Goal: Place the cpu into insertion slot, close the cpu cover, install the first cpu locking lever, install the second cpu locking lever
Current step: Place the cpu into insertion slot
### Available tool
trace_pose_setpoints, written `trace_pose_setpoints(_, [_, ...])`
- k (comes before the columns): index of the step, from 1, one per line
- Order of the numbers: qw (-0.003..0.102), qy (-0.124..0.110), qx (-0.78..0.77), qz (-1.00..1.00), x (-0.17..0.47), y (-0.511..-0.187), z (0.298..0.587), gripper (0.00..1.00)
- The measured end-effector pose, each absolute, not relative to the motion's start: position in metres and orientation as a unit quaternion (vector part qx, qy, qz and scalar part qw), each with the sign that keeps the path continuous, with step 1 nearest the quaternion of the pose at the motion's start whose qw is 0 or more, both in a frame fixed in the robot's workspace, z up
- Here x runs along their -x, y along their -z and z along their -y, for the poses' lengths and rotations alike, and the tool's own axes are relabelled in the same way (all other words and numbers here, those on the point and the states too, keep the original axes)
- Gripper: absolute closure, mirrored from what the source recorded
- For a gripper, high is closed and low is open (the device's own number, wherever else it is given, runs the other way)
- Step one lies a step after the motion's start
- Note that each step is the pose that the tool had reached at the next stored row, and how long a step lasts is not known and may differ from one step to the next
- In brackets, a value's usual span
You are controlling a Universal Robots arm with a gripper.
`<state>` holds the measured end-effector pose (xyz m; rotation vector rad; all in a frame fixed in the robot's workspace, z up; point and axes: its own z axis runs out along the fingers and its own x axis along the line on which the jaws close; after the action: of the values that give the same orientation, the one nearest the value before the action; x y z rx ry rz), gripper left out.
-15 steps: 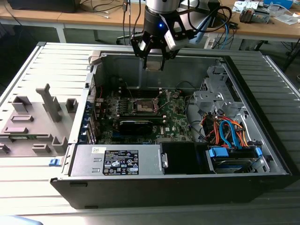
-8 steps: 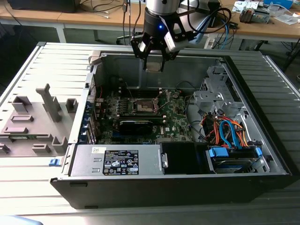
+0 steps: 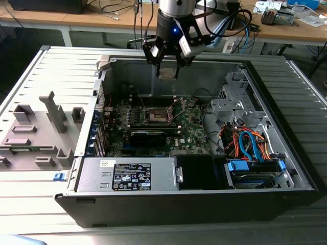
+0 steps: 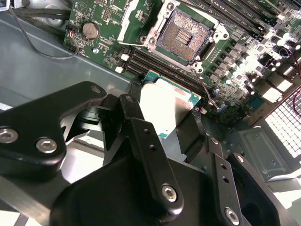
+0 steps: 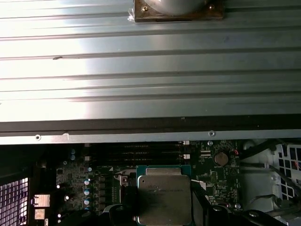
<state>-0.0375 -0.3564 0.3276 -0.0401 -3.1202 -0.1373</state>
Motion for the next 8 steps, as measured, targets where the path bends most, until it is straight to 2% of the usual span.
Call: trace_pose_setpoints(8, [0.009,0.044,0.013,0.999,0.0375,-0.3247,0.357,0.45])
